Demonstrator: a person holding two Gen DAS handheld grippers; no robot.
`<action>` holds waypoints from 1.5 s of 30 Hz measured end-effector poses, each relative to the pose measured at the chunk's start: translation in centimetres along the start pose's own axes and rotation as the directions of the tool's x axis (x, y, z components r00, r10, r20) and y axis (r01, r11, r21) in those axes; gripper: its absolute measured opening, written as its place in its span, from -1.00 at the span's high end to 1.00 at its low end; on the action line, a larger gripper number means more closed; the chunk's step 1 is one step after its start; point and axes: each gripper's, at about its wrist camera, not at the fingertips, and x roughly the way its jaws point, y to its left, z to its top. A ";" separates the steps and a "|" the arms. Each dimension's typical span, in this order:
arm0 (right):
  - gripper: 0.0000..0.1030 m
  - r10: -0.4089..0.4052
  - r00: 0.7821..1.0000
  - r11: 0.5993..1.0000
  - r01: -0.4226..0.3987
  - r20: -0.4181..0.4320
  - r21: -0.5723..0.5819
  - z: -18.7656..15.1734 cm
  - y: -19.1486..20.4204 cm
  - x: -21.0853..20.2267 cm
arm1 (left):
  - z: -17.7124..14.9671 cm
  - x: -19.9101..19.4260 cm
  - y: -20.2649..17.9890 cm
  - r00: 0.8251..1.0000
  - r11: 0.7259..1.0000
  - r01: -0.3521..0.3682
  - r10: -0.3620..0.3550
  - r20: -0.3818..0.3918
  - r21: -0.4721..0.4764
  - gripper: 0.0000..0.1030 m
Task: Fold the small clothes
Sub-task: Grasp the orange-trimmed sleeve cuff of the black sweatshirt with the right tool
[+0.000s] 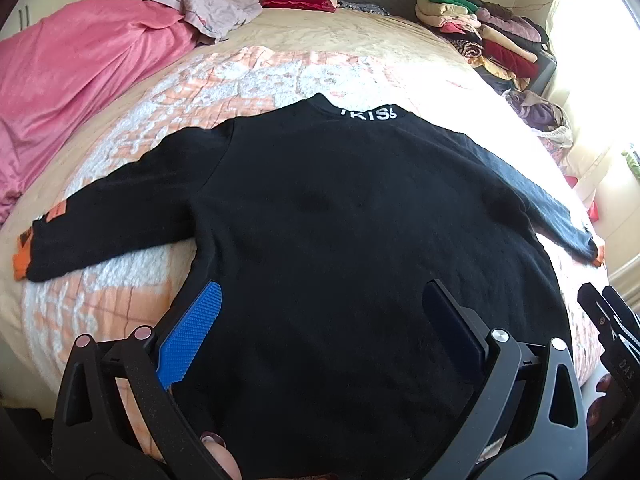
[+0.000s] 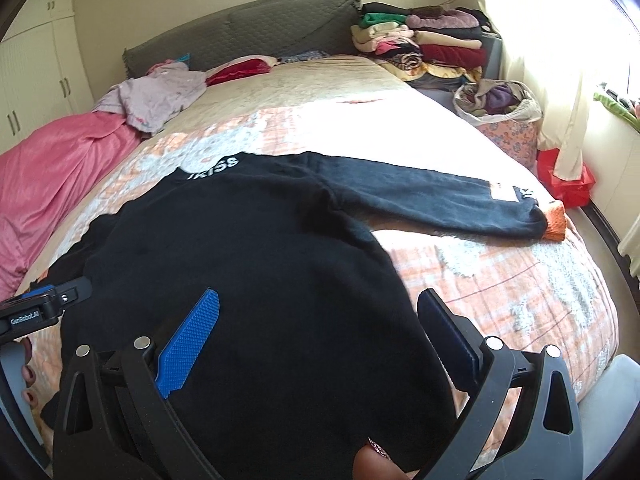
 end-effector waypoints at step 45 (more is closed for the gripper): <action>-0.91 -0.187 0.968 0.747 0.253 -0.170 0.615 5.4 -26.6 13.3 | 10.2 12.1 0.5 0.997 0.994 -0.081 0.081 -0.002 -0.073 -0.84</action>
